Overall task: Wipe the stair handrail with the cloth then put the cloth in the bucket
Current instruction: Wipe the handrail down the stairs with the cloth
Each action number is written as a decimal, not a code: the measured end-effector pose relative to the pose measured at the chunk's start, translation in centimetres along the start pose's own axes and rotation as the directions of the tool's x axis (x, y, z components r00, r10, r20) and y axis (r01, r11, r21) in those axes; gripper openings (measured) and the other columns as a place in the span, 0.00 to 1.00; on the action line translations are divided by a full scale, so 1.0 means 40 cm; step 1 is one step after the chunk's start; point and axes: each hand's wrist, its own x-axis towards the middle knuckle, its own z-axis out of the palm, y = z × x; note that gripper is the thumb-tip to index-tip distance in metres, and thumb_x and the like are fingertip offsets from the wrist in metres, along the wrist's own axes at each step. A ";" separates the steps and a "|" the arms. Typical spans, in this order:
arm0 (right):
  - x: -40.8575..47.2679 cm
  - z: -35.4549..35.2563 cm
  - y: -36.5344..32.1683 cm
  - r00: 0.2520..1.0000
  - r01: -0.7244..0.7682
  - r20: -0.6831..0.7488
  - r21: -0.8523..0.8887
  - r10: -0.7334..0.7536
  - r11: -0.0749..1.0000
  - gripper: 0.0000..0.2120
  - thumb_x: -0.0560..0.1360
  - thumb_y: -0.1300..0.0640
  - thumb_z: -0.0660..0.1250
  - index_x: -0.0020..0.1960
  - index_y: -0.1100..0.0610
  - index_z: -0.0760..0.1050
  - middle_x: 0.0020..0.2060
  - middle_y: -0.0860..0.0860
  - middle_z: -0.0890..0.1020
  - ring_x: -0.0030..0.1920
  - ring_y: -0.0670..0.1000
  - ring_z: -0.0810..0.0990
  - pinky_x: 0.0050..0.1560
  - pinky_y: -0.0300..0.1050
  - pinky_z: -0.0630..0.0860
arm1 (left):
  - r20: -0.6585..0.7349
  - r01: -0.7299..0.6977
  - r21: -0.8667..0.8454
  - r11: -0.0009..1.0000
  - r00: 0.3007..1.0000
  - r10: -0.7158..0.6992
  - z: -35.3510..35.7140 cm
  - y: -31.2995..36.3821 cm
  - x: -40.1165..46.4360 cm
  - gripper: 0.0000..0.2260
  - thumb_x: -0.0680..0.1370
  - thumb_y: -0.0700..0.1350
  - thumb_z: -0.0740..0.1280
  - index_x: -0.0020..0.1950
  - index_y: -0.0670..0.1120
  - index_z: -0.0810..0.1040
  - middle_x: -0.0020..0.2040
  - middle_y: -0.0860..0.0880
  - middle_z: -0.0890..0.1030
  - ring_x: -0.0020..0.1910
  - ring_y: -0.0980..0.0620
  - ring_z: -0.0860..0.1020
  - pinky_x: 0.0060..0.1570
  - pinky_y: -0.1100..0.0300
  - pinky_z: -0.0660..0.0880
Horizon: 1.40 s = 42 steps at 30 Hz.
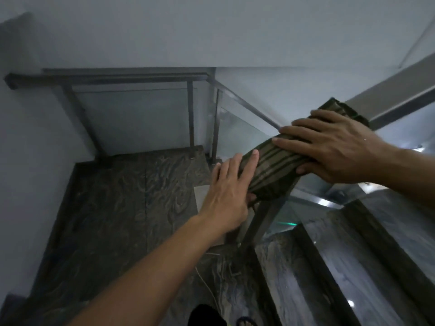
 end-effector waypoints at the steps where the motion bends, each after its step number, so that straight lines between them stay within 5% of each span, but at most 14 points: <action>1: 0.008 -0.005 -0.024 1.000 -0.017 0.008 0.001 0.017 1.000 0.31 0.75 0.37 0.54 0.75 0.48 0.57 0.71 0.54 0.69 0.70 0.58 0.69 0.71 0.61 0.61 | 0.013 -0.002 -0.009 1.000 1.000 0.002 0.005 -0.015 -0.014 0.41 0.75 0.49 0.65 0.77 0.52 0.39 0.75 0.43 0.54 0.73 0.44 0.54 0.74 0.46 0.47; 10: 0.010 -0.044 -0.096 0.975 -0.186 0.127 0.010 0.183 0.983 0.32 0.75 0.36 0.52 0.76 0.42 0.49 0.75 0.52 0.63 0.74 0.57 0.61 0.74 0.61 0.55 | 0.158 -0.079 -0.122 0.989 0.983 0.098 -0.008 -0.077 -0.025 0.42 0.78 0.47 0.63 0.74 0.54 0.31 0.78 0.48 0.37 0.76 0.48 0.34 0.74 0.44 0.35; 15: 0.013 -0.016 -0.123 0.953 -0.289 0.108 0.048 0.282 0.956 0.33 0.74 0.36 0.53 0.76 0.41 0.49 0.76 0.52 0.61 0.75 0.57 0.57 0.74 0.61 0.50 | 0.145 -0.270 -0.193 0.943 0.943 0.299 0.003 -0.126 -0.003 0.41 0.77 0.52 0.61 0.74 0.53 0.30 0.75 0.51 0.28 0.73 0.52 0.26 0.72 0.44 0.31; 18: 0.013 0.008 -0.138 0.936 -0.346 0.094 0.063 0.340 0.936 0.34 0.74 0.37 0.58 0.76 0.41 0.50 0.76 0.51 0.60 0.75 0.56 0.57 0.75 0.61 0.47 | 0.116 -0.405 -0.186 0.895 0.896 0.429 0.016 -0.172 0.024 0.39 0.76 0.57 0.59 0.76 0.51 0.35 0.77 0.50 0.33 0.76 0.50 0.31 0.73 0.41 0.34; 22: 0.027 0.002 -0.169 0.907 -0.418 0.096 0.095 0.409 0.904 0.31 0.74 0.36 0.50 0.76 0.42 0.51 0.76 0.52 0.60 0.76 0.56 0.56 0.74 0.61 0.45 | 0.049 -0.507 -0.198 0.839 0.849 0.525 0.035 -0.220 0.053 0.40 0.75 0.60 0.60 0.77 0.47 0.41 0.79 0.48 0.40 0.78 0.47 0.39 0.74 0.39 0.40; 31: 0.043 0.001 -0.263 0.815 -0.579 0.132 0.126 0.565 0.806 0.33 0.75 0.38 0.53 0.76 0.42 0.47 0.77 0.53 0.53 0.77 0.56 0.45 0.74 0.63 0.41 | 0.045 -0.600 -0.399 0.693 0.742 0.668 0.063 -0.282 0.119 0.40 0.76 0.56 0.60 0.76 0.50 0.35 0.78 0.51 0.43 0.78 0.50 0.45 0.75 0.40 0.46; 37: 0.073 -0.023 -0.331 0.684 -0.725 0.235 0.114 0.691 0.679 0.39 0.72 0.40 0.60 0.77 0.43 0.43 0.77 0.53 0.47 0.77 0.57 0.41 0.75 0.62 0.40 | 0.215 -0.552 -0.504 0.665 0.665 0.715 0.075 -0.314 0.167 0.36 0.77 0.59 0.54 0.76 0.54 0.34 0.80 0.48 0.47 0.78 0.43 0.51 0.73 0.37 0.55; 42: 0.105 -0.047 -0.409 0.524 -0.849 0.335 0.133 0.783 0.511 0.41 0.72 0.42 0.61 0.76 0.42 0.39 0.77 0.52 0.41 0.77 0.57 0.37 0.73 0.60 0.44 | 0.205 -0.550 -0.609 0.571 0.587 0.783 0.061 -0.326 0.195 0.38 0.78 0.50 0.61 0.76 0.55 0.35 0.79 0.46 0.48 0.75 0.41 0.57 0.68 0.39 0.67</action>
